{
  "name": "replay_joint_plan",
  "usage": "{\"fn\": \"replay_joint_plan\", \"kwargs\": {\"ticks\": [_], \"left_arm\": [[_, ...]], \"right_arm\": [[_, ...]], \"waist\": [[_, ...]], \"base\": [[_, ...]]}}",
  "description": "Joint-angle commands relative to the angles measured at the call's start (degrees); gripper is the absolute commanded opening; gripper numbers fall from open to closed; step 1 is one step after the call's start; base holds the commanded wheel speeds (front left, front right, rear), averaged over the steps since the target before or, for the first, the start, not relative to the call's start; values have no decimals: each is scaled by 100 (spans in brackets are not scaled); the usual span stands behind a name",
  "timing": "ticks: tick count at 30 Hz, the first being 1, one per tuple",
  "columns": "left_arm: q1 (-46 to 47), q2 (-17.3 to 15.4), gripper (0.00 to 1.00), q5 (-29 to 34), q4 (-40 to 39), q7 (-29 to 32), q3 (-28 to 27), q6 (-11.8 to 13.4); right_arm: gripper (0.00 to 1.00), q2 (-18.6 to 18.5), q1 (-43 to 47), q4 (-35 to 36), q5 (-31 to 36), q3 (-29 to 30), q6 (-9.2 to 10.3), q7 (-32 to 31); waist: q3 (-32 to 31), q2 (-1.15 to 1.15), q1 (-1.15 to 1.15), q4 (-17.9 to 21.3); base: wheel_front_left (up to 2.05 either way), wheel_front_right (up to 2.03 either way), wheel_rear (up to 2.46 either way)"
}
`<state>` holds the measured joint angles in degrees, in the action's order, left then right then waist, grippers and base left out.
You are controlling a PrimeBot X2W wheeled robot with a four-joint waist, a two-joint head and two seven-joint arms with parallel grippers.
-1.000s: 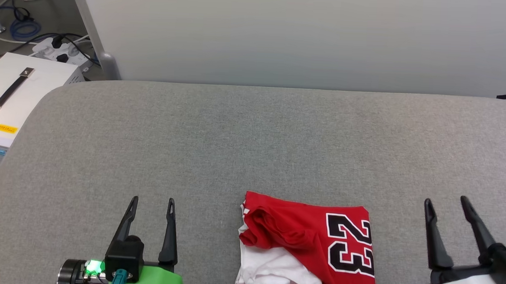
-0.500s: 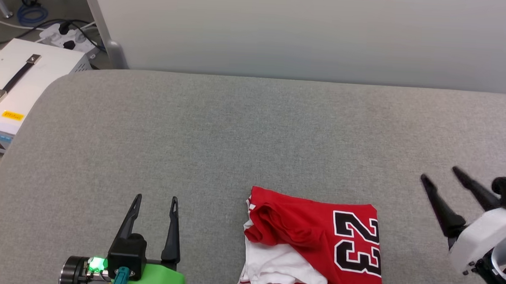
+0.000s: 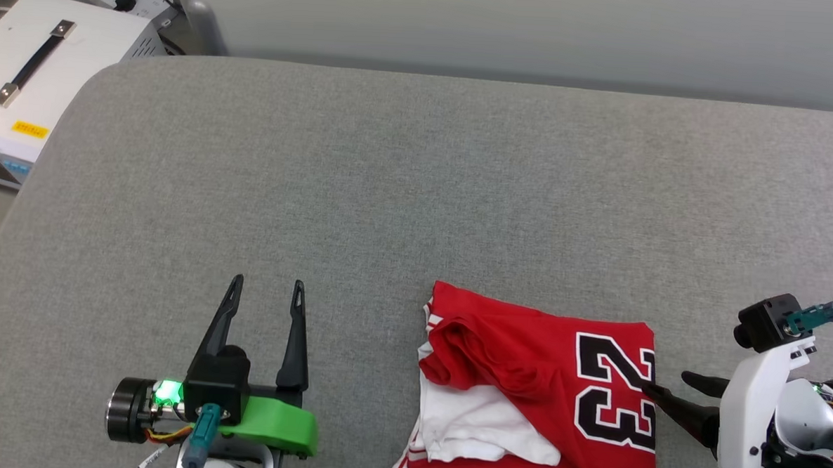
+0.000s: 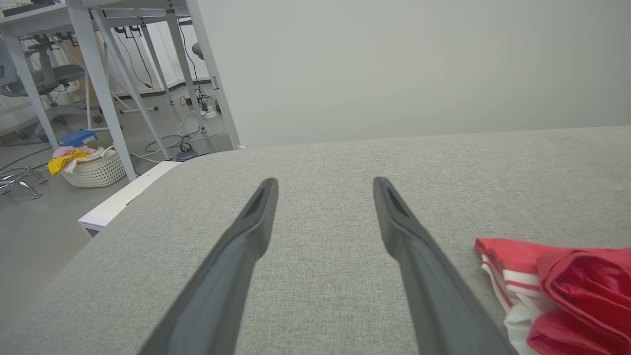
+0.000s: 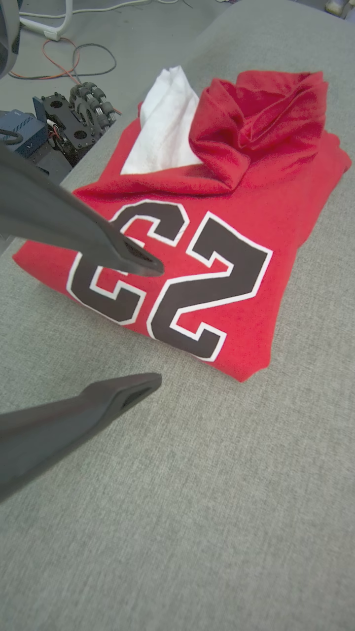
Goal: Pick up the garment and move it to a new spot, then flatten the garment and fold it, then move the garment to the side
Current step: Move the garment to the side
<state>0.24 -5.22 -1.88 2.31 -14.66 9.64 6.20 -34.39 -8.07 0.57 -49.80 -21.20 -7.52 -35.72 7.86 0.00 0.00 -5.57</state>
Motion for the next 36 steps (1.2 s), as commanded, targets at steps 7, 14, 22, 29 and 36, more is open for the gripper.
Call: {"fn": "replay_joint_plan", "kwargs": {"ticks": [7, 14, 22, 29, 36], "left_arm": [[354, 61, 100, 74, -30, -34, 59, -27], [448, 86, 100, 71, 20, -34, 83, -11], [359, 95, 100, 60, 79, -34, 81, 0], [193, 61, 100, 61, 81, -34, 50, 1], [79, 53, 100, 38, 23, -34, -18, 35]], "right_arm": [[100, 231, -418, -761, -96, -615, 3, -9], [100, 297, -343, -1214, -214, -1505, 3, 49], [0, 197, -661, -1371, -174, -1692, 3, 953], [0, -203, -1213, -1203, 254, -1581, 3, 1704], [0, -685, -1549, -798, 734, -1565, 3, 1903]], "waist": [[556, 0, 0, -314], [615, 0, 0, -393], [421, 0, 0, -287], [177, 0, 0, 64], [69, 0, 0, 650]], "base": [[0, 0, 0], [0, 0, 0], [0, 0, 0], [0, 0, 0], [0, 0, 0]]}}
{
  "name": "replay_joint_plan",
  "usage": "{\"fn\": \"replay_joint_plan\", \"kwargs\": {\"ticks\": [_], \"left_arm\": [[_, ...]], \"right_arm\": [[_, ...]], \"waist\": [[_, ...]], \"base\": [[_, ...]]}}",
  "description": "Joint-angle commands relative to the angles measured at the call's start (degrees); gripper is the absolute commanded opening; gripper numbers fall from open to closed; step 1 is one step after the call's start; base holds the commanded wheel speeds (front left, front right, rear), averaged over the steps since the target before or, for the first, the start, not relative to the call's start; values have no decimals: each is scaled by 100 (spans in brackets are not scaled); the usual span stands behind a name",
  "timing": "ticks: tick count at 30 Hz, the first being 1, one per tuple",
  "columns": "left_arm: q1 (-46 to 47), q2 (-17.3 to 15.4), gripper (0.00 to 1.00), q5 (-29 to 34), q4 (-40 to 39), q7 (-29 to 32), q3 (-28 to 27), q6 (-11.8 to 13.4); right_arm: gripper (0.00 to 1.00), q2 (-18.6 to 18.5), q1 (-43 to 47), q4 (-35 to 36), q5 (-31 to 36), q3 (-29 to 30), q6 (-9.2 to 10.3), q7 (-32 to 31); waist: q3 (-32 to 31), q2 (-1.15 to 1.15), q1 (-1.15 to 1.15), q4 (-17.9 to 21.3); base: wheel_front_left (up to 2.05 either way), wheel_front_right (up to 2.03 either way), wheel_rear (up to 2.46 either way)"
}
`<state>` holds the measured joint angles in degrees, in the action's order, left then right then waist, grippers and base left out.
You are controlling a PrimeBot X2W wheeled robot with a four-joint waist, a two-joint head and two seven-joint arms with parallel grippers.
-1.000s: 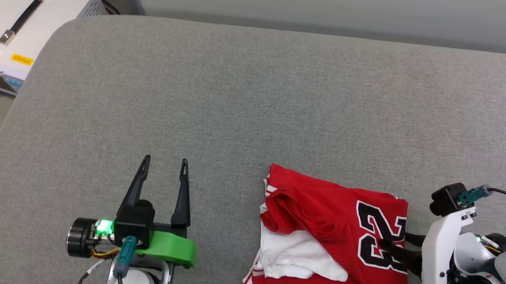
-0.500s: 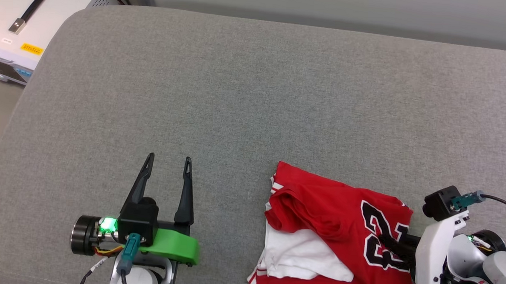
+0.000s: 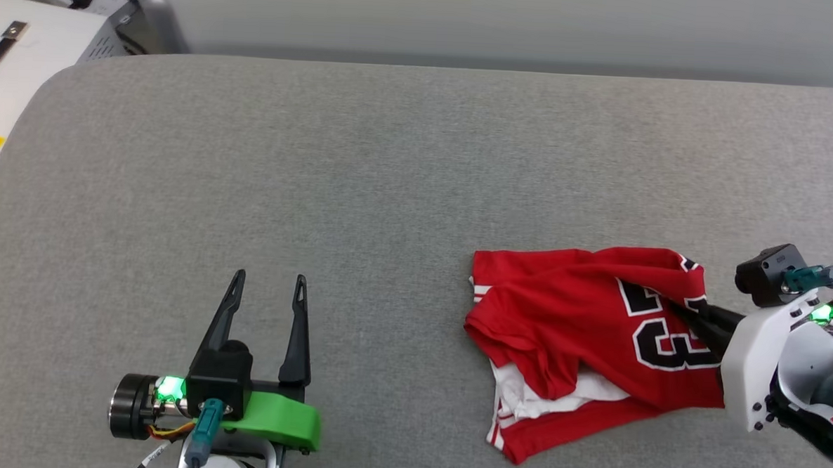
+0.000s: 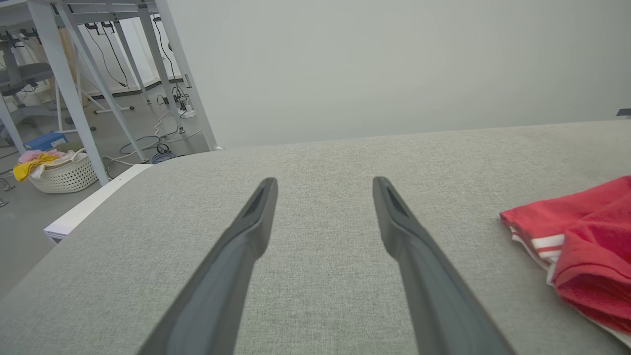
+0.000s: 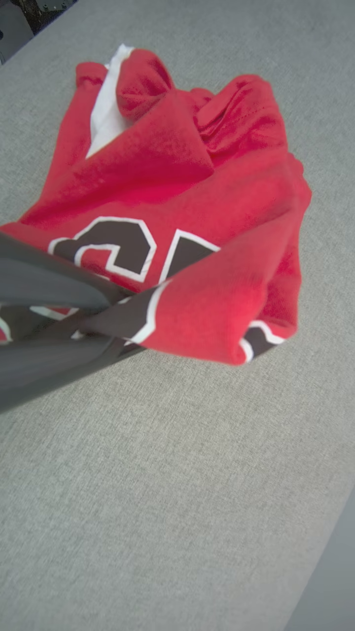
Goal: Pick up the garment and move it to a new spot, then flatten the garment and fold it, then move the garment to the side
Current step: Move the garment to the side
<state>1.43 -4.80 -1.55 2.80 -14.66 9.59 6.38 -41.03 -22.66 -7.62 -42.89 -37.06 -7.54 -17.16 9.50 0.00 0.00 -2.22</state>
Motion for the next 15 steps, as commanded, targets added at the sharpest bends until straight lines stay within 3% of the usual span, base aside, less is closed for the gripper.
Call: {"fn": "replay_joint_plan", "kwargs": {"ticks": [1, 8, 15], "left_arm": [[-50, 10, 100, -1, -38, -34, -33, 28], [-16, -4, 100, 24, -115, -34, -81, 39], [267, -92, 100, 110, -285, -34, -101, 37]], "right_arm": [[0, -80, -127, 99, 100, 35, 5, 48], [0, -310, -247, 508, 183, 255, 5, -6], [0, -392, -358, 432, 202, 825, 5, 2]], "waist": [[-87, 0, 0, 438], [113, 0, 0, 1136], [626, 0, 0, 1396]], "base": [[0, 0, 0], [0, 0, 0], [0, 0, 0]]}}
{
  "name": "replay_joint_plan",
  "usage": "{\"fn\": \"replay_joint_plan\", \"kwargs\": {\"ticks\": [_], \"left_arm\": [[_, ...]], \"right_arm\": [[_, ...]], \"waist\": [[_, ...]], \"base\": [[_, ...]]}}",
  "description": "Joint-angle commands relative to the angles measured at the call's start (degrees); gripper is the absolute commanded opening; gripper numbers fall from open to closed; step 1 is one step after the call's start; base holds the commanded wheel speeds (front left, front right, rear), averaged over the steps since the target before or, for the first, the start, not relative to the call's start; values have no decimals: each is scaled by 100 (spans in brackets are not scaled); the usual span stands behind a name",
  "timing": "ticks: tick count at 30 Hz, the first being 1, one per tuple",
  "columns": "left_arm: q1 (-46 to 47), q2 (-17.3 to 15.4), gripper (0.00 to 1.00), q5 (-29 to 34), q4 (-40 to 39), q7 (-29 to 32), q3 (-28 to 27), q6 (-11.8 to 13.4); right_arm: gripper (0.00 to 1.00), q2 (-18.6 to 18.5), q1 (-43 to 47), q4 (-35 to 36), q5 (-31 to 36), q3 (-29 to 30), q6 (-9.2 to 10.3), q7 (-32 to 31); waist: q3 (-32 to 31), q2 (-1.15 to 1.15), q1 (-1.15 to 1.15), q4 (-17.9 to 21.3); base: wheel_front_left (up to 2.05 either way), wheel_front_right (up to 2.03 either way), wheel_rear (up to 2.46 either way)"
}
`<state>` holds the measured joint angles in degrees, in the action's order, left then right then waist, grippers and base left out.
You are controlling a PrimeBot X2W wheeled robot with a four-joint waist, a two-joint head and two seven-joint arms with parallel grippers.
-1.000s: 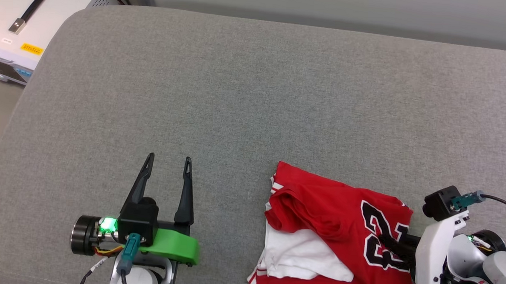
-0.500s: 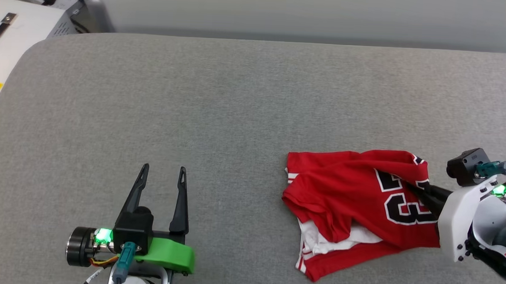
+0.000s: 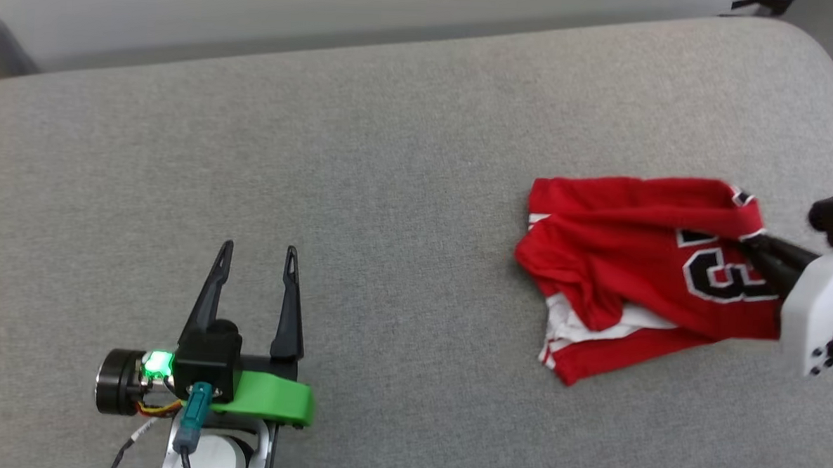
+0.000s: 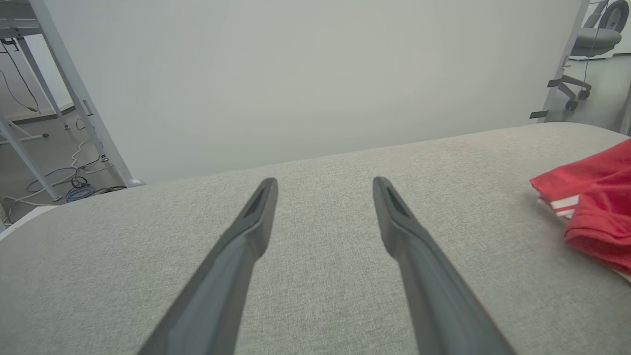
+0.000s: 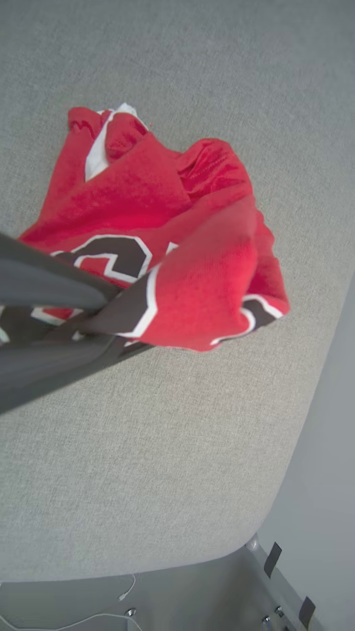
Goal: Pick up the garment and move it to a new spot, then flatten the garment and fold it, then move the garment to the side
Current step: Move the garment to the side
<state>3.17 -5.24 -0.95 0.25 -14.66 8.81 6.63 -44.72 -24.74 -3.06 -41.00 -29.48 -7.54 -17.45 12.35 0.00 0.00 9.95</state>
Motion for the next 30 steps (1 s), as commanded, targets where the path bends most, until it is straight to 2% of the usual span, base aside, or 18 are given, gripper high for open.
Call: {"fn": "replay_joint_plan", "kwargs": {"ticks": [1, 9, 18, 28, 29, 30], "left_arm": [[127, -66, 100, 61, -56, -34, -23, 7], [466, -173, 100, 116, -213, -34, -16, 13], [827, -183, 100, 148, -386, -34, 95, 33], [941, -211, 100, 124, -401, -34, 124, 129], [925, -210, 100, 114, -383, -34, 125, 141], [910, -206, 100, 104, -368, -34, 129, 148]], "right_arm": [[0, -52, -181, -91, 4, 144, 5, 26], [0, -400, -659, -1084, -109, 909, 5, -127], [0, -678, -1366, -2592, 263, 1657, 5, -266], [0, -292, -1932, -3669, 753, 1969, 5, -63], [43, -252, -1934, -3748, 762, 1992, 5, -56], [100, -244, -1927, -3788, 792, 2012, 5, 1]], "waist": [[409, 0, 0, 171], [1102, 0, 0, -108], [1797, 0, 0, -456], [1839, 0, 0, -546], [1776, 0, 0, -551], [1712, 0, 0, -561]], "base": [[0, 0, 0], [0, 0, 0], [0, 0, 0], [0, 0, 0], [0, 0, 0], [0, 0, 0]]}}
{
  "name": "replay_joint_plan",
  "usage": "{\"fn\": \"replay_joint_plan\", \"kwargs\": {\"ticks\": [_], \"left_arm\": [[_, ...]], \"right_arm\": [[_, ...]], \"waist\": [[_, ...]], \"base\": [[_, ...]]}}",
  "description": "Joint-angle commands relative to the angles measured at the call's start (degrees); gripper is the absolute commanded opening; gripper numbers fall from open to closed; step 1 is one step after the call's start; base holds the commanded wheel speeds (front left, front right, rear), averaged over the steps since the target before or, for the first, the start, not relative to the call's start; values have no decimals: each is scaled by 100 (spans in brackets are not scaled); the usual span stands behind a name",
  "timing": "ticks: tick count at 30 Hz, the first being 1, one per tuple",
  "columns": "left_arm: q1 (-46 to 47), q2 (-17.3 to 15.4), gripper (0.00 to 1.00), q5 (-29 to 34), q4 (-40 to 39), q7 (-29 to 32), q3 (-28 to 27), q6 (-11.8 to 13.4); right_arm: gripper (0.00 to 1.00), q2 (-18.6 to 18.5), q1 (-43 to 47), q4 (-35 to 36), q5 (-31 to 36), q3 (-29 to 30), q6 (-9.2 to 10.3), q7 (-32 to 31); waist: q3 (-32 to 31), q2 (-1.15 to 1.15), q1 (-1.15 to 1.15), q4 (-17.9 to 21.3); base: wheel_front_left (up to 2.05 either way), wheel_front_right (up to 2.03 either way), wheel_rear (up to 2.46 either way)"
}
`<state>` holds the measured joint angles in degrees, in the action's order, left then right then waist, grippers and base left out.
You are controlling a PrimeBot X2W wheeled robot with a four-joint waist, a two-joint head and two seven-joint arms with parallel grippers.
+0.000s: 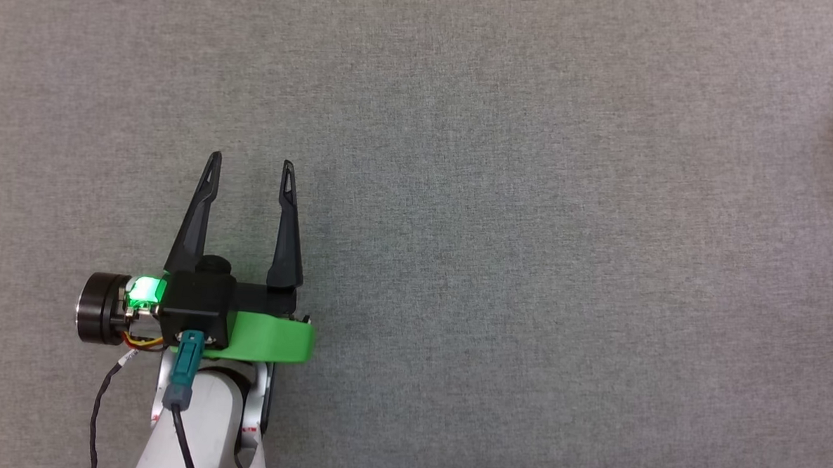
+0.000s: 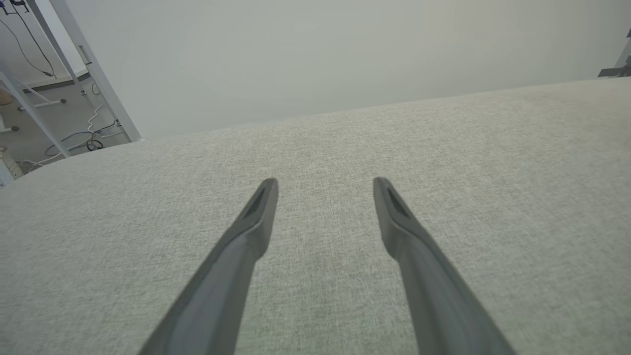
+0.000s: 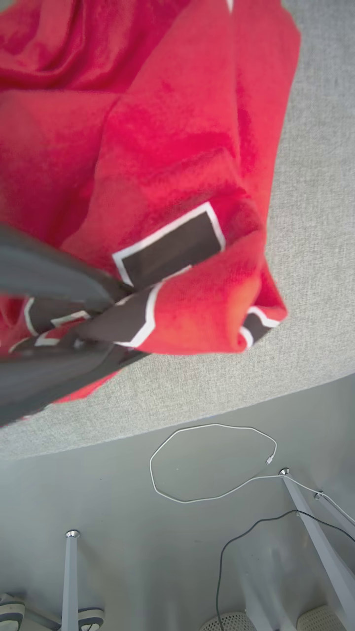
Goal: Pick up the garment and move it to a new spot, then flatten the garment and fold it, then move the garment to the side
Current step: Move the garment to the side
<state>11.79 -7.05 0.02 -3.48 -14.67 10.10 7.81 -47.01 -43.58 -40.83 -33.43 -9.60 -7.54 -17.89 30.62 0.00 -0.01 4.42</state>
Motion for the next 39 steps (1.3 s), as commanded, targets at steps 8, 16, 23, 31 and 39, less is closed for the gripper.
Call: {"fn": "replay_joint_plan", "kwargs": {"ticks": [8, 16, 23, 31, 39], "left_arm": [[-275, 5, 100, -99, 150, -33, 8, 68], [-753, 52, 100, -207, 178, -33, -81, 120], [-1030, 75, 100, -235, 239, -33, -116, 67], [-1132, 62, 100, -225, 341, -33, -150, -15], [-1258, 88, 100, -270, 467, -33, -161, -114]], "right_arm": [[100, -102, 369, 298, 524, 211, 5, 1178], [100, 579, 1128, 1540, 1551, 1291, 5, 2770], [100, 1962, 2052, 3231, 2276, 1812, 5, 3222], [100, 3190, 3038, 4231, 2567, 1526, 5, 3277], [100, 3777, 3945, 4157, 2441, 1069, 5, 3287]], "waist": [[-898, 0, 1, -56], [-1619, 0, 1, -117], [-2066, 0, 1, -279], [-2393, 0, 1, -525], [-2677, 0, 1, -647]], "base": [[0, 0, 0], [0, 0, 0], [0, 0, 0], [0, 0, 0], [0, 0, 0]]}}
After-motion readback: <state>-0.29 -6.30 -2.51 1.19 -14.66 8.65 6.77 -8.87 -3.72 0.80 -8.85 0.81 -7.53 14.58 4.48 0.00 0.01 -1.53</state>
